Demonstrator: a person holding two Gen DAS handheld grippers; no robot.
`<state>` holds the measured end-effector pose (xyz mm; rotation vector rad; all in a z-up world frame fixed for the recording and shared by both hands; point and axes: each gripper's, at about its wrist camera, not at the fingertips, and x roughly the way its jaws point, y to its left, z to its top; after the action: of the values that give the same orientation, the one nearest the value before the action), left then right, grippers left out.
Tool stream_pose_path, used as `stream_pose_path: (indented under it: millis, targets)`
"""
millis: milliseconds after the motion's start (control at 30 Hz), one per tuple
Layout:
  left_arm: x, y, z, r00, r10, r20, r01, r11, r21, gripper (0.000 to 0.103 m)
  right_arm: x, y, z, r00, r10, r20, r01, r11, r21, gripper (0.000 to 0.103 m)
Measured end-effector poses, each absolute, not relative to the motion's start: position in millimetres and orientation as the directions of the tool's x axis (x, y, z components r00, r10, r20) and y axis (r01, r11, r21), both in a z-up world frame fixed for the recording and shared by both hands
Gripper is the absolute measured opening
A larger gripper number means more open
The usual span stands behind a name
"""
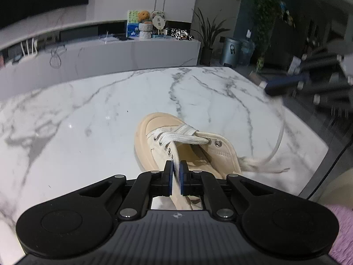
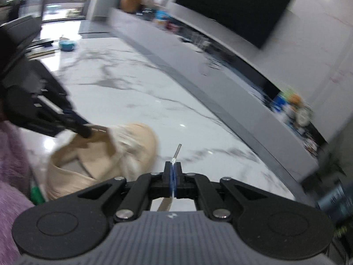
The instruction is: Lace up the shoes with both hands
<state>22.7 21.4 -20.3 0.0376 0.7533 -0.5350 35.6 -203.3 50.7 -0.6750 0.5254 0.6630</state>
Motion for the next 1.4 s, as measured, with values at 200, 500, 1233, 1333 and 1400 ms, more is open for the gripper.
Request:
stream_pose_path:
  millis: [200, 500, 1233, 1333, 1400]
  targets:
    - [26.5, 28.8, -23.6, 0.590, -0.474, -0.653, 0.463, 0.862, -0.206, 0.004, 30.1, -160.3, 32.2, 0.565, 0.473, -0.676, -0.815, 0.449, -0.367, 0.001]
    - [26.9, 29.9, -24.3, 0.590, -0.477, -0.652, 0.453, 0.863, -0.221, 0.004, 32.7, -121.4, 2.6, 0.471, 0.450, -0.758, -0.880, 0.292, -0.374, 0.001]
    - [26.1, 29.3, -24.3, 0.590, -0.475, -0.653, 0.466, 0.861, -0.205, 0.004, 37.4, -119.2, -6.1, 0.432, 0.432, -0.792, -0.899, 0.273, -0.342, 0.001]
    - [25.9, 27.8, -23.5, 0.589, -0.474, -0.655, 0.471, 0.860, -0.197, 0.004, 40.5, -119.8, -7.6, 0.440, 0.427, -0.790, -0.894, 0.288, -0.342, 0.001]
    - [26.1, 27.6, -23.0, 0.586, -0.475, -0.656, 0.477, 0.857, -0.195, 0.004, 43.2, -119.5, -7.5, 0.451, 0.427, -0.783, -0.888, 0.304, -0.346, 0.001]
